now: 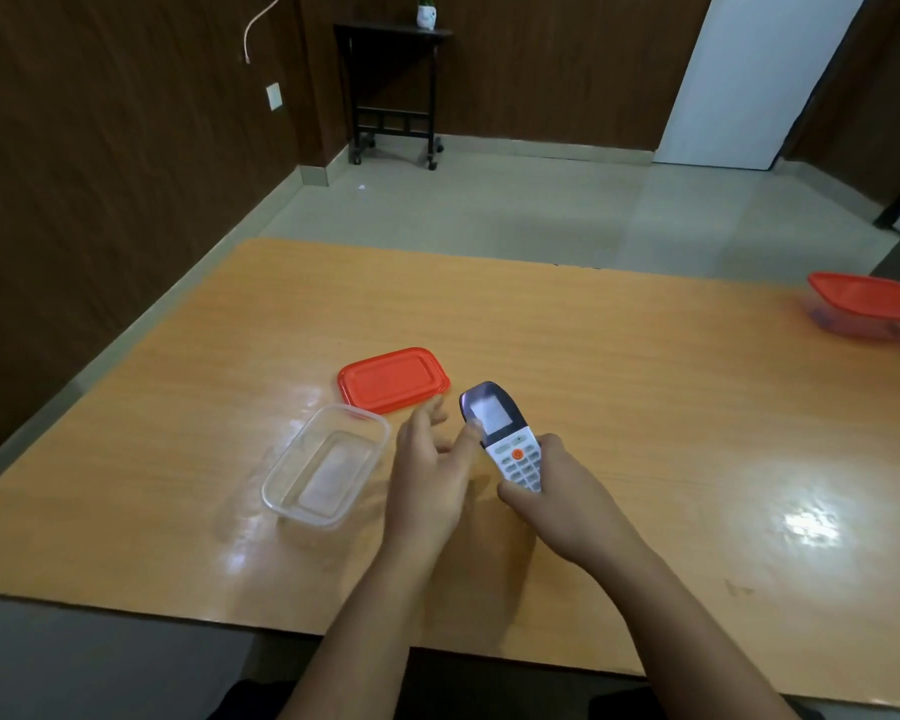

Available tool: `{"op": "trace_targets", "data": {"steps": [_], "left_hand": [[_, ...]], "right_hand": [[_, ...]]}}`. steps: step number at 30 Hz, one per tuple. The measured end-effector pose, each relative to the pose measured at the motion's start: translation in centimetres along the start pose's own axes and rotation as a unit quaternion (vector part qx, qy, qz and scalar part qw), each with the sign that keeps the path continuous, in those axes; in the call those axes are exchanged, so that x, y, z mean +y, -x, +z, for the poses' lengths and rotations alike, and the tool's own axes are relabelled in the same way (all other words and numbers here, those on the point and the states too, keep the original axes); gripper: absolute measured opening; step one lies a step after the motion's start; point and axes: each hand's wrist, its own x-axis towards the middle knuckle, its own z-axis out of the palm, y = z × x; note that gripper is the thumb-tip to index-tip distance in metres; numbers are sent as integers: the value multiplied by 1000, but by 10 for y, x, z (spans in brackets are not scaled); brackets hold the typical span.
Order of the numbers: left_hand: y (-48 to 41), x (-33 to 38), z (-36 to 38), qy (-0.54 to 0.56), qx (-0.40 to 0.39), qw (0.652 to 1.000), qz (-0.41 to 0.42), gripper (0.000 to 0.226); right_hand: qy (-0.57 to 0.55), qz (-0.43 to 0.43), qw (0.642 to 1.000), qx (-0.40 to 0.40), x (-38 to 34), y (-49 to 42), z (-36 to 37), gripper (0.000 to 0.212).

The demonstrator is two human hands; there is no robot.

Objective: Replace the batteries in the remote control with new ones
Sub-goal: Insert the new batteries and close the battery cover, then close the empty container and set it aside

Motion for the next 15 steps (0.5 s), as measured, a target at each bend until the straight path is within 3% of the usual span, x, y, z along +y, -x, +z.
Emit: {"op": "trace_targets", "data": {"steps": [4,11,15], "left_hand": [[-5,3,-23,-38,89,993,72,30],[-11,8,-66,-4,138,988,65,27],[-15,5,-90,-46,162,984,57,25]], "right_hand": [[71,16,997,13,5,-11,11,40],[271,17,961,52,2,-14,23,50],[259,-54,957,119,-23,-25,17,61]]}}
